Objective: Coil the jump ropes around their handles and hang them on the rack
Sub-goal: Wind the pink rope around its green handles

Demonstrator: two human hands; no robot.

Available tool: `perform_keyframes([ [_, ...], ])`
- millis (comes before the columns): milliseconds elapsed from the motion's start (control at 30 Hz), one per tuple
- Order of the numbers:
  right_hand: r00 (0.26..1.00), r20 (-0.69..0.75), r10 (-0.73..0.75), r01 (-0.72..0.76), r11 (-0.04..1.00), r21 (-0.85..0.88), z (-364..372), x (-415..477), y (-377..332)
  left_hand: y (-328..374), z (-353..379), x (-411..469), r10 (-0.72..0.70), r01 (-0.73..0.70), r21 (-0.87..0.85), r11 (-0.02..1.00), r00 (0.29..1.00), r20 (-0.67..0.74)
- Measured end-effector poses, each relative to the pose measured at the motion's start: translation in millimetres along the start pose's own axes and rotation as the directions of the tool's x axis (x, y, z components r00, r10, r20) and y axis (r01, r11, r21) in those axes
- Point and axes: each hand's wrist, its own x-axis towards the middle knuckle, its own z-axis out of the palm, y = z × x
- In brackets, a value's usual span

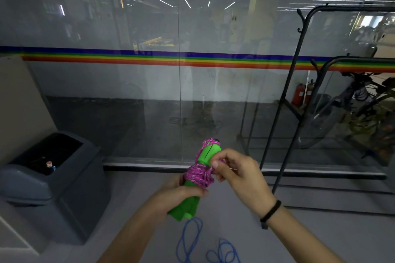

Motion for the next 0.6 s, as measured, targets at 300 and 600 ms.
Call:
perform_keyframes([
  [300,0.993,0.068,-0.092,0.082,0.986,0.143,14,-7,-10,-21,-15,4,-0.053,0.038,0.112,0.993,0.99,0.134],
  [600,0.991,0.038,-0.13,0.125,0.984,0.124,22,-12,-21,-39,-29,16,-0.124,0.126,-0.033,0.991,0.99,0.064],
])
